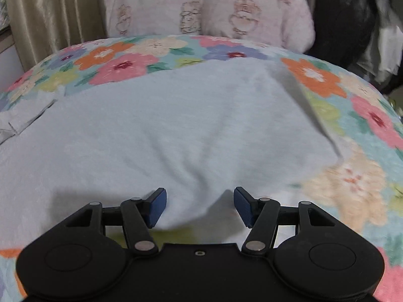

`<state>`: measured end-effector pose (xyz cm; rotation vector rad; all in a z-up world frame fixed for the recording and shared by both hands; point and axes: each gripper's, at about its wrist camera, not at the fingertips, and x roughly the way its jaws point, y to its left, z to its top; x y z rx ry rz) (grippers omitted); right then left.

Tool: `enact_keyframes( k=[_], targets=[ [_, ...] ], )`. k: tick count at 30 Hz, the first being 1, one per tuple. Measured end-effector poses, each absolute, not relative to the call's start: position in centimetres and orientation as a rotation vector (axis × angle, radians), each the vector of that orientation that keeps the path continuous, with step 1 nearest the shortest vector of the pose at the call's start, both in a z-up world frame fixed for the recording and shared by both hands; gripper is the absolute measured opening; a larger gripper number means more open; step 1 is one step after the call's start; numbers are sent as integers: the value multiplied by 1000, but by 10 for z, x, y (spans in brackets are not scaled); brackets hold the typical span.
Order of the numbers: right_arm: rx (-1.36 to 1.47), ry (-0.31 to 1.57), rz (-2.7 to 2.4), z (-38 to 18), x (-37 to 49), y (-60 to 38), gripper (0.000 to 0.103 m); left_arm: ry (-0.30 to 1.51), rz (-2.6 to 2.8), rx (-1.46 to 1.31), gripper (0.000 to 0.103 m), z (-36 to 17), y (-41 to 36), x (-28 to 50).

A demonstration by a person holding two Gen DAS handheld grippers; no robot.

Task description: Fold clothes

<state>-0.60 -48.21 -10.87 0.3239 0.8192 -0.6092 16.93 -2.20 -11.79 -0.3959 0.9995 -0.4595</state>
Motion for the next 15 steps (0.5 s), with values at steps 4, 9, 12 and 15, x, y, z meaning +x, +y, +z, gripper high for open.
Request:
enact_keyframes(
  k=[4,9,12,15],
  targets=[
    [505,783,-629,-117,-52,-518,65,1135,-501,-555,56,-144,-29,150],
    [764,663,-568,-134,-87,-552,65,1178,-504,-801,57,-169,-45,142],
    [811,625,-525,-140,-83,-556,66,1129,-455,-854,63,-173,-53,146],
    [815,617,-500,-151,-66,-563,66,1032,-410,-829,57,-174,-61,163]
  ],
)
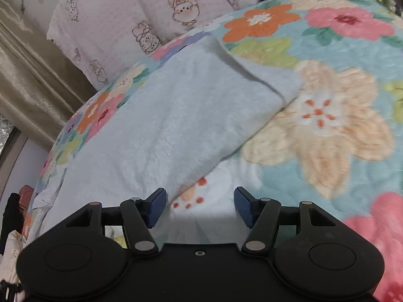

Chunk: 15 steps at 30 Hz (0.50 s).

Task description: Fold clothes

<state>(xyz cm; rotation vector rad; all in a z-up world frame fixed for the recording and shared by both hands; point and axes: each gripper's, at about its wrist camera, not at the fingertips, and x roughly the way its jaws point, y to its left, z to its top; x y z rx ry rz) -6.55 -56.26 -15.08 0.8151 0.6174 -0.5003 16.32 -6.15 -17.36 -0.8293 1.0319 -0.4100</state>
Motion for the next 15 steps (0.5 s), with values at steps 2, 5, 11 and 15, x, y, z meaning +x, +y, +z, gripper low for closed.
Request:
enact_keyframes(
  k=[2,5,11,15],
  targets=[
    [809,584,-521,-154,-54,-572,66,979,-407,-715,4,-171,-70,176],
    [747,526,-623,-154,-36,-596,50,903,-420,-582,4,-158,-75,175],
    [666,506,-728,-134,-32,-624,9,800,-462,-476,4,-126,-71,160],
    [612,493,-709,-106,-62,-602,3,799,-492,-411,3,-104,-60,154]
  ],
)
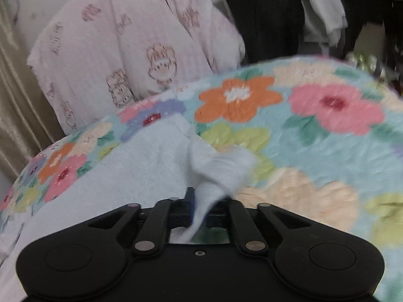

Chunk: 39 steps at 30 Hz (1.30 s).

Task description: Fold clothes

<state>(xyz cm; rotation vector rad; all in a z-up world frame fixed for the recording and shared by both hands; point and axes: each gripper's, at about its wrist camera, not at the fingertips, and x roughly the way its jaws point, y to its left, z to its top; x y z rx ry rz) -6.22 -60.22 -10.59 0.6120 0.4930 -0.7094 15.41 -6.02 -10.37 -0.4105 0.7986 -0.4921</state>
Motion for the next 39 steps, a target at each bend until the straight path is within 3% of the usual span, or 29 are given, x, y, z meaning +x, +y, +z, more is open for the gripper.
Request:
enact_keyframes(
  k=[4,7,11,16,18,21,25,29,37,39],
  targets=[
    [580,575,-664,-100,-79,-586,3,849,-496,-470,3,-99,-37,158],
    [678,630,-664,-118,-80,-598,10,917,-472,-535,3,-112,-34,184],
    [654,727,-624,-125,-38,-615,4,899,-488,-385,3,-91,-66,234],
    [543,587,-560,-21,42,-639,4,756,-531,-292,3,-2,-112,337],
    [478,476,-549,34,63,-640,4,611,-524,-260,3,49,-123,357],
    [397,334,-530,106,82,-641,3,482,-527,-327,3,105,-111,355],
    [405,247,-467,133,56,-633,3,409,-557,-354,3,125,-81,314],
    [448,284,-451,96,18,-624,3,510,-572,-370,3,79,-55,258],
    [489,643,-539,-94,-50,-612,3,939,-461,-306,3,-108,-52,169],
    [498,668,-558,-122,-65,-608,2,991,-421,-283,3,-129,-53,157]
  ],
)
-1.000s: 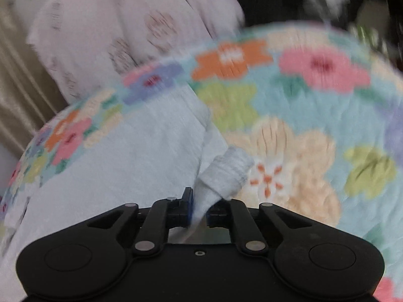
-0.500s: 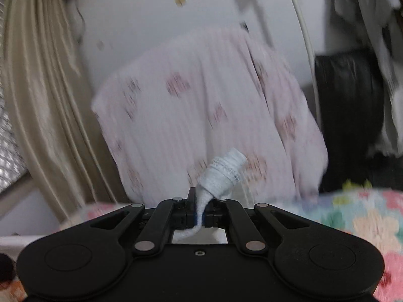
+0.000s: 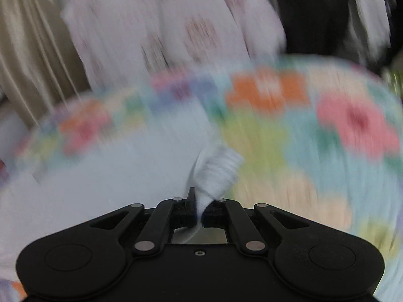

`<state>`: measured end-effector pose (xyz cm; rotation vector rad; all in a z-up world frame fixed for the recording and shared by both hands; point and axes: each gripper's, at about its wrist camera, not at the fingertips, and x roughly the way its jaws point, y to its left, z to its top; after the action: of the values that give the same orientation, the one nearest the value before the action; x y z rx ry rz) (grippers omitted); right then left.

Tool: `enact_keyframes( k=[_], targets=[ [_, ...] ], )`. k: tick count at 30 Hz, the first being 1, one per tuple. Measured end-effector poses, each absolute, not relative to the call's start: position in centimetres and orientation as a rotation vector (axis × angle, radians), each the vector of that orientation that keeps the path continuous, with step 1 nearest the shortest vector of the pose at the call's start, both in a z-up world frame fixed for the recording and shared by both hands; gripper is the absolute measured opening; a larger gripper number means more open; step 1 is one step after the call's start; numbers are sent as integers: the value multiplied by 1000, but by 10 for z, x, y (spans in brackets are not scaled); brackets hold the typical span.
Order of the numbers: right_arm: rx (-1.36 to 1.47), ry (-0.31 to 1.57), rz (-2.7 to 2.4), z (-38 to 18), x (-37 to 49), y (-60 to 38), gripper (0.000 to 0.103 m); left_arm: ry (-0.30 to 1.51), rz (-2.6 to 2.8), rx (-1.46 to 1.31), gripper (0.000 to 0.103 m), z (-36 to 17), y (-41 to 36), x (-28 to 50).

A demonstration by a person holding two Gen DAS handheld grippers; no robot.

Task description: Fold clothes

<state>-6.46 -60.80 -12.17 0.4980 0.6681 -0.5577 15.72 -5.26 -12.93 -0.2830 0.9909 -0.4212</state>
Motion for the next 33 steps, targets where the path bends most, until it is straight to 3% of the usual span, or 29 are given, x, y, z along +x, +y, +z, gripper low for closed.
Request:
enact_keyframes(
  k=[6,10,14,15,19,21,23,28,30,32,33],
  targets=[
    [408,551,-570,-97,-77,-584,2,885,-403,-277,2,-87,-39,142],
    [343,588,-615,-106,-82,-576,2,985,-368,-301,2,-112,-26,137],
    [438,631,-630,-128,-97,-588,4,1041,-352,-283,2,-131,-25,134],
    [474,629,-650,-133,-102,-593,9,1039,-350,-274,3,-129,-26,135],
    [684,541,-640,-146,-118,-613,11,1027,-347,-276,4,-127,-26,135],
    [785,491,-626,-152,-124,-621,19,994,-367,-314,5,-127,-20,130],
    [845,459,-622,-157,-124,-626,19,983,-364,-325,6,-130,-20,134],
    [593,490,-704,-134,-107,-616,18,995,-337,-295,6,-139,-27,140],
    [468,529,-719,-127,-101,-610,25,990,-332,-245,6,-137,-33,135],
    [414,545,-787,-126,-105,-611,45,966,-339,-194,5,-126,-38,128],
    [446,538,-797,-126,-112,-617,49,954,-344,-174,5,-120,-40,125]
  ],
)
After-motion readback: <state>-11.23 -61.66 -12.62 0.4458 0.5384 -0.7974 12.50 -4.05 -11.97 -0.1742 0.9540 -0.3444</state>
